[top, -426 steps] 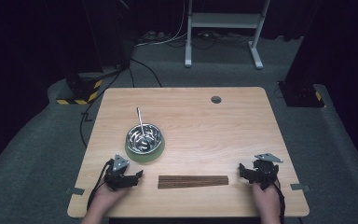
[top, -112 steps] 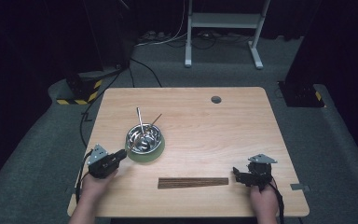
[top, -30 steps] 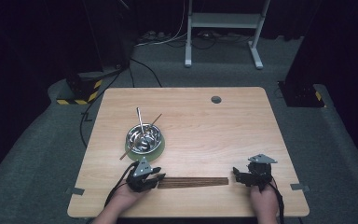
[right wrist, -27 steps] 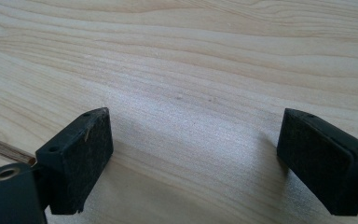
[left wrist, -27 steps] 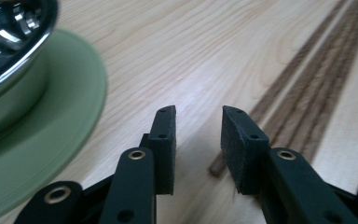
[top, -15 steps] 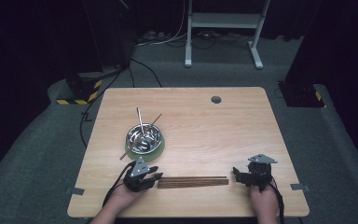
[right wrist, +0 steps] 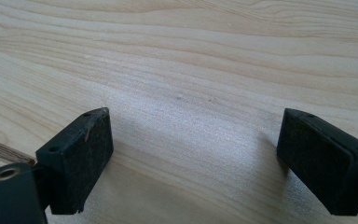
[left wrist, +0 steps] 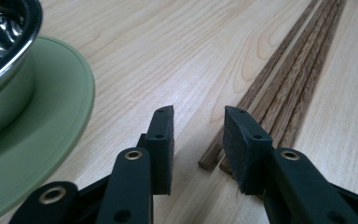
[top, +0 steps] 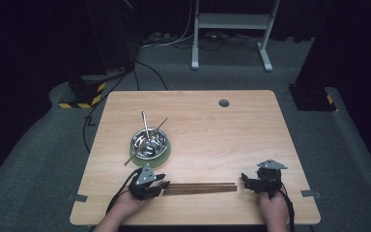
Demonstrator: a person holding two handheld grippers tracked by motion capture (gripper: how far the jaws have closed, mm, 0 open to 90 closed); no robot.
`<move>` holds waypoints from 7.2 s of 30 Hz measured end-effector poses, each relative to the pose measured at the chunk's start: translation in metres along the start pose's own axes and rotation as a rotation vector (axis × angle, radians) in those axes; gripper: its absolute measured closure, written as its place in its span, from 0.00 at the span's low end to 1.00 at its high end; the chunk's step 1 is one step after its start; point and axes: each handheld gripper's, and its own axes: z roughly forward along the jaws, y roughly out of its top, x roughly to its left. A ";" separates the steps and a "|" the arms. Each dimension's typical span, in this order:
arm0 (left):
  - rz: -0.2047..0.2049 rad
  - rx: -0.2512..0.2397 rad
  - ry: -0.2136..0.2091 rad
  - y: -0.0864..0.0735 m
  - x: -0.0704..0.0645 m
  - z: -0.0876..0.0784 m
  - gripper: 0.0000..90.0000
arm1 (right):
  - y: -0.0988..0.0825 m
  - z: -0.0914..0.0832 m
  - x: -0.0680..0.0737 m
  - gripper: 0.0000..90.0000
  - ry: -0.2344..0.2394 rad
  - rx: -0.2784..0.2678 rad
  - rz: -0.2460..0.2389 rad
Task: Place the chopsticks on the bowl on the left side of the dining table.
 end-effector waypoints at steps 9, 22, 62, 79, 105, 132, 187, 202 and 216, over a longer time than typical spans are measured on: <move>-0.008 0.028 0.047 0.002 0.000 0.003 0.72 | 0.000 0.000 0.000 0.11 0.001 0.000 0.000; -0.006 0.034 0.011 0.009 0.003 0.014 0.75 | 0.000 0.000 0.000 0.11 0.001 -0.001 0.002; -0.048 0.044 0.026 0.010 0.005 0.016 0.76 | 0.000 0.000 0.001 0.11 0.001 0.000 0.004; -0.043 0.043 0.027 0.010 0.005 0.015 0.92 | -0.001 0.000 0.001 0.11 0.000 -0.009 -0.003; -0.042 -0.140 0.051 0.013 0.005 -0.020 0.94 | 0.000 -0.001 0.001 0.11 0.014 0.002 -0.013; -0.081 -0.233 0.170 0.008 0.029 -0.065 0.94 | 0.000 -0.001 0.001 0.12 0.016 0.002 -0.014; -0.136 -0.142 0.357 -0.018 0.060 -0.069 0.94 | -0.001 -0.001 0.001 0.12 0.014 0.000 -0.015; -0.136 -0.159 0.365 -0.017 0.059 -0.070 0.90 | -0.001 -0.001 0.002 0.12 0.020 0.006 -0.015; -0.174 -0.185 0.384 -0.020 0.065 -0.072 0.41 | -0.001 -0.001 0.002 0.12 0.015 -0.002 -0.015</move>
